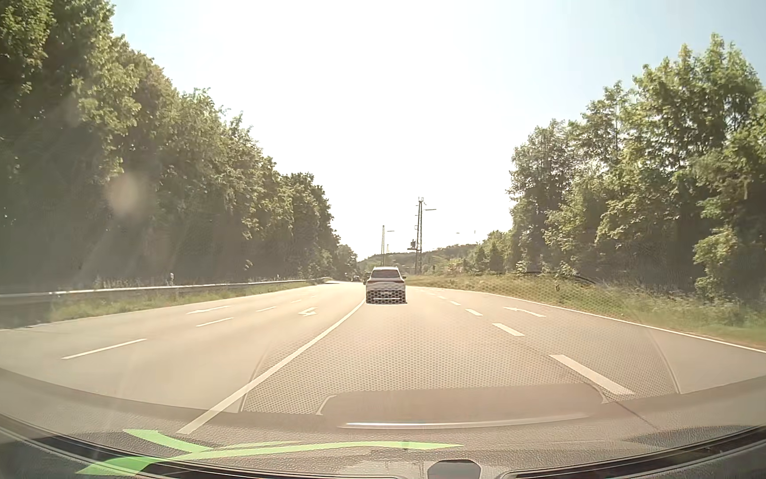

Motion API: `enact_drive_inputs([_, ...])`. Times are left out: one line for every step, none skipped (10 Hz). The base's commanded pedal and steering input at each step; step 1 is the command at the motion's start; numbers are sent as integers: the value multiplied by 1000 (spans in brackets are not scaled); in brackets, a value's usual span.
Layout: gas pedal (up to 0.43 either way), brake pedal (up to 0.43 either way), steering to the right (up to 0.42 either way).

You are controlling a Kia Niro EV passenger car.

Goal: Follow the waypoints while adhering to traffic rules and regulations

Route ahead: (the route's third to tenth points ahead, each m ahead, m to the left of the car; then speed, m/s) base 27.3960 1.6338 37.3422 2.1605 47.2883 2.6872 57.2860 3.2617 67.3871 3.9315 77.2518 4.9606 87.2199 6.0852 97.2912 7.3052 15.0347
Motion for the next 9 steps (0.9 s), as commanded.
enact_drive_inputs([331,0,-6])
enact_drive_inputs([319,0,-6])
enact_drive_inputs([311,0,-6])
enact_drive_inputs([299,0,-6])
enact_drive_inputs([299,0,-6])
enact_drive_inputs([287,0,-6])
enact_drive_inputs([287,0,-6])
enact_drive_inputs([280,0,-6])
enact_drive_inputs([248,0,-6])
